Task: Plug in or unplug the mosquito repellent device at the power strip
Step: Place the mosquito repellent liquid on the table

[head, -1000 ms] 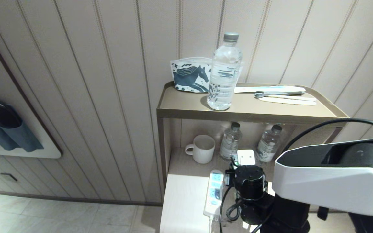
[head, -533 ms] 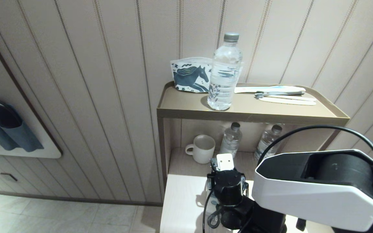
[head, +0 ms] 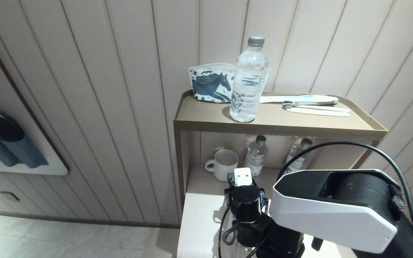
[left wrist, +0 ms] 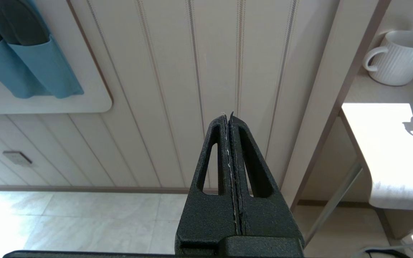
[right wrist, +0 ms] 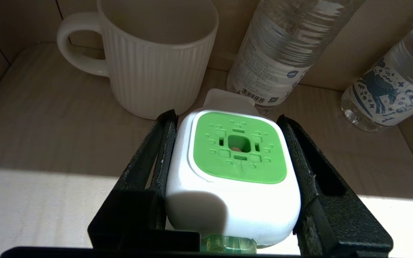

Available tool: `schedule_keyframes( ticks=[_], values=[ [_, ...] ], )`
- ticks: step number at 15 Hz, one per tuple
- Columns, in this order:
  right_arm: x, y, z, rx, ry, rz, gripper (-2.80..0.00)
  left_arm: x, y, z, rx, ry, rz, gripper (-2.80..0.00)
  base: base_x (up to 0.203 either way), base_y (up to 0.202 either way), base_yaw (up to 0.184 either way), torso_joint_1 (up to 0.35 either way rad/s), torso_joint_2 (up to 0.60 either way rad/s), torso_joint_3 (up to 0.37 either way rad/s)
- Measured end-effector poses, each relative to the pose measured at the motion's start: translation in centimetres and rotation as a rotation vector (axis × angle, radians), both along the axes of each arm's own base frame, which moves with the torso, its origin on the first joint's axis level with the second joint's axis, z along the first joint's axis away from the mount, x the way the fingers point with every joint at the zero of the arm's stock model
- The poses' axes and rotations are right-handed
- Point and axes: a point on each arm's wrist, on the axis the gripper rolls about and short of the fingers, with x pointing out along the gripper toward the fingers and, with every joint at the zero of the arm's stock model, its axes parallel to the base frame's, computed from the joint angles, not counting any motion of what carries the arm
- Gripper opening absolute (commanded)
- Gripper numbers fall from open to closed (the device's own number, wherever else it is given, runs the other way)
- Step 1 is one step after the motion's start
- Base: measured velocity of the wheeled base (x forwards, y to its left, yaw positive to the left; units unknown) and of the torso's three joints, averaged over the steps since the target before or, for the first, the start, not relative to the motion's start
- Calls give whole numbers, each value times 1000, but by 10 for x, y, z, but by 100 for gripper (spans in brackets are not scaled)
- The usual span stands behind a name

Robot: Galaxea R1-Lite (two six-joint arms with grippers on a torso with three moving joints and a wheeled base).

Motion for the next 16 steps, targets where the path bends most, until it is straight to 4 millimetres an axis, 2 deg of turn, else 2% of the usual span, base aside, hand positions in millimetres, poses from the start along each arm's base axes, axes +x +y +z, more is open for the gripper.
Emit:
schedule_keyframes(
  ticks=[16],
  values=[
    [19,4,-11,9,-30,-39,-280,0,0,0,-1,0,0,-280,0,0,0,0,0,0]
  ],
)
